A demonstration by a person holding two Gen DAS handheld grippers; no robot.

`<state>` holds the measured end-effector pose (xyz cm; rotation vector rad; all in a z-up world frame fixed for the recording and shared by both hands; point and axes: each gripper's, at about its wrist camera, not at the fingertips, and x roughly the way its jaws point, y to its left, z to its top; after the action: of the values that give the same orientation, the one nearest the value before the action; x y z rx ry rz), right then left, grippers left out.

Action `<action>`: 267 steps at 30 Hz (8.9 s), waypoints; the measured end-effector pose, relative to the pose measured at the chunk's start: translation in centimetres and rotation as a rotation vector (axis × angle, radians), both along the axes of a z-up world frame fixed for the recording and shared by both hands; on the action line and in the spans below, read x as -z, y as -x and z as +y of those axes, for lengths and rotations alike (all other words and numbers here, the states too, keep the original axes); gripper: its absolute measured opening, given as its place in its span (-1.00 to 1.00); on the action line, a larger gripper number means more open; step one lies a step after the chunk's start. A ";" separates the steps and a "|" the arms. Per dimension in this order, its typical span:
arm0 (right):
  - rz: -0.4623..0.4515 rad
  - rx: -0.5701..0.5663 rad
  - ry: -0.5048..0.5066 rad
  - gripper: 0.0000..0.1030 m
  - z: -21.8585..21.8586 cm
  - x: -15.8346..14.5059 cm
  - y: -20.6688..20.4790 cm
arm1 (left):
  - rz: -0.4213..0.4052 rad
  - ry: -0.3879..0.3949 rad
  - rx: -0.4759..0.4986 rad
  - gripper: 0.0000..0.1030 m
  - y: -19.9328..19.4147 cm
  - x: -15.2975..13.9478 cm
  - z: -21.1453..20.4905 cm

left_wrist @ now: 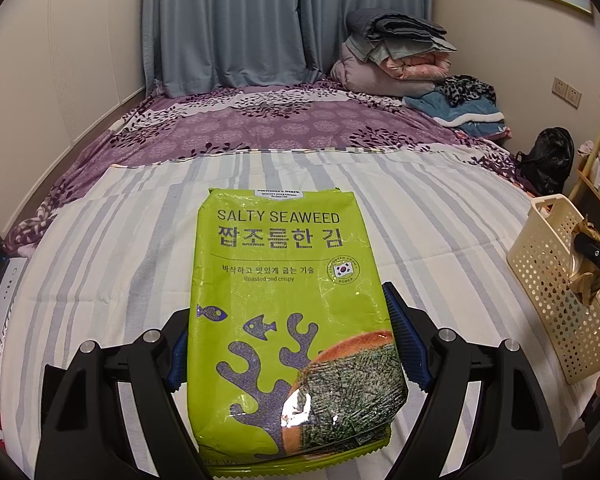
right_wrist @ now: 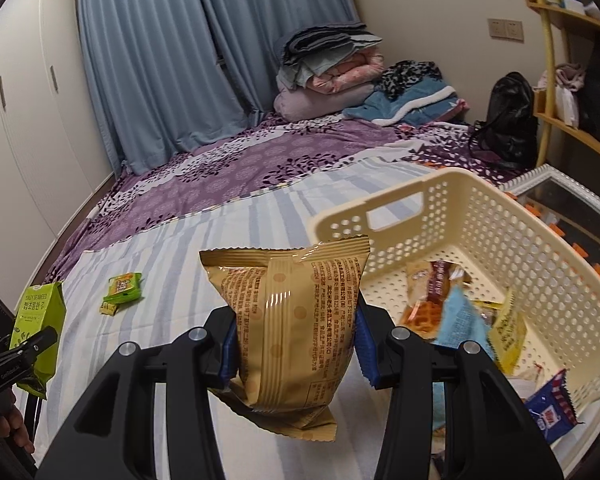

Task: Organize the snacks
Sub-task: 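Carry the tan bag with the right gripper into the basket and open it, then carry the green seaweed bag into the basket and open the left gripper, then move both open grippers back over the remaining packs on the bed, then grasp the green cracker pack with the right gripper while the left grasps the yellow biscuit pack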

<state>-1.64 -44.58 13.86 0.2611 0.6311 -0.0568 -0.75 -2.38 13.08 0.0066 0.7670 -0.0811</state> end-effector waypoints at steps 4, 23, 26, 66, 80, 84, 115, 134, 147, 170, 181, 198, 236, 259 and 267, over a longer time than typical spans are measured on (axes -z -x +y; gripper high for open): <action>-0.001 0.035 -0.023 -0.10 -2.1 0.3 0.7 | 0.006 -0.001 0.027 0.58 -0.1 0.0 -1.3; -0.078 0.121 -0.077 -0.10 -6.9 -1.2 5.5 | 0.007 -0.013 0.119 0.58 0.0 -0.6 -5.7; -0.049 0.154 -0.066 -0.10 -8.1 -0.5 6.0 | 0.007 -0.013 0.128 0.58 0.0 -0.6 -6.0; -0.014 0.206 -0.071 0.46 -10.6 1.4 8.0 | -0.005 -0.046 0.302 0.58 0.5 -1.6 -13.0; -0.056 0.248 -0.028 0.46 -11.5 0.8 10.1 | -0.014 -0.021 0.490 0.58 0.0 -3.1 -21.1; -0.053 0.245 -0.027 0.46 -11.6 1.0 10.2 | -0.004 -0.002 0.551 0.59 -0.3 -3.5 -24.1; -0.051 0.208 -0.036 0.46 -11.0 1.5 9.2 | 0.005 0.007 0.585 0.90 -4.2 -2.3 -29.7; -0.054 0.191 -0.021 0.46 -9.7 0.7 9.0 | 0.023 -0.054 0.587 0.94 -5.2 1.0 -30.8; -0.067 0.141 0.004 0.46 -7.2 -0.6 8.2 | 0.018 0.001 0.534 0.94 -5.0 -1.0 -27.8; -0.032 -0.168 0.033 0.49 5.2 -1.4 2.4 | 0.035 0.054 0.212 0.94 -5.9 -0.6 -8.2; 0.064 -0.347 -0.029 0.54 12.3 0.9 -2.6 | 0.087 0.080 0.036 0.94 -6.9 2.3 1.8; 0.186 -0.588 -0.021 0.58 25.0 4.9 -13.7 | 0.106 0.048 -0.151 0.94 -8.0 5.6 11.2; 0.315 -0.624 0.046 0.11 29.4 10.9 -21.7 | 0.164 0.049 -0.173 0.94 -11.7 9.1 12.9; 0.270 -0.576 0.068 0.11 25.5 10.4 -17.1 | 0.179 -0.016 -0.027 0.49 -19.0 12.3 8.6; 0.266 -0.576 0.069 0.11 25.4 10.2 -17.0 | 0.173 0.011 -0.023 -0.02 -19.1 11.9 9.0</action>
<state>15.36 -19.18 3.66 -0.0040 0.9470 0.4461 18.33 6.61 1.16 -0.0197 0.9395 -0.0648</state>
